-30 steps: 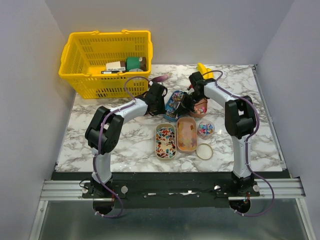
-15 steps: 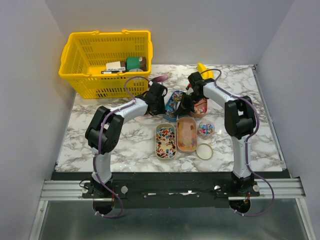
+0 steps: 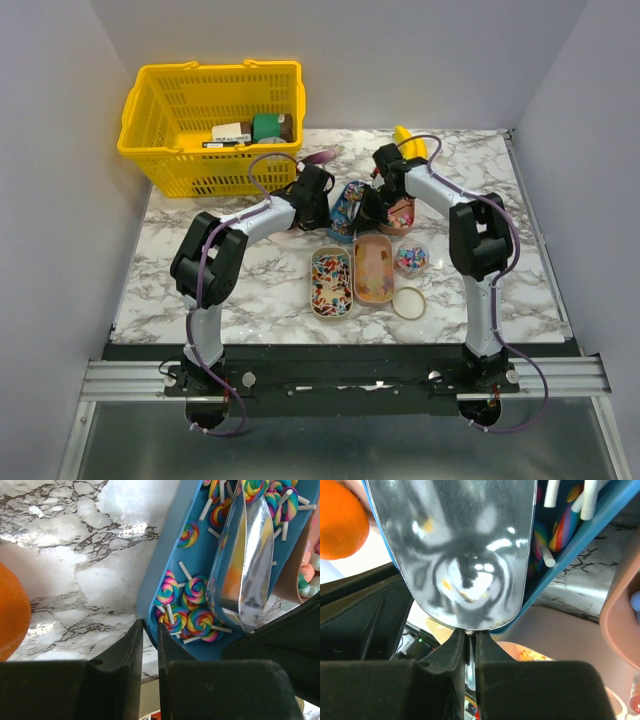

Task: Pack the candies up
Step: Scoop the fake candies from the storage box.

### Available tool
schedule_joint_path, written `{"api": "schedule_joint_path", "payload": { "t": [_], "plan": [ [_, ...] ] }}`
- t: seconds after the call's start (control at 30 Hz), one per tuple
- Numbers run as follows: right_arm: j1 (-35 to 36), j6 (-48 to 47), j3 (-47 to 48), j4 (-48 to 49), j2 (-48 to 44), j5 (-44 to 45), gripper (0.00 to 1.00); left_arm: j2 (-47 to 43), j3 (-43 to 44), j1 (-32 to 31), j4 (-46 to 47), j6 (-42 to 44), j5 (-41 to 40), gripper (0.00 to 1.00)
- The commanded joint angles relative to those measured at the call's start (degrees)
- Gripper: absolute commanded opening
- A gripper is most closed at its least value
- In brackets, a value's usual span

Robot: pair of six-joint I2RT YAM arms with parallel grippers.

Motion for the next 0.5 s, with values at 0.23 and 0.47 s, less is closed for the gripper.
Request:
{"api": "schedule_joint_path", "payload": {
  "t": [0.23,0.47],
  "plan": [
    [-1.3,3.3,-7.6,-2.1,-3.0,5.6,0.01,1.9,0.2,1.2,-5.0,0.9,-0.3,0.15],
    [-1.3,8.6,-7.5,-0.6,-3.3,-2.0,0.01,1.8,0.1,1.2,-4.7,1.2,-1.0,0.39]
  ]
}}
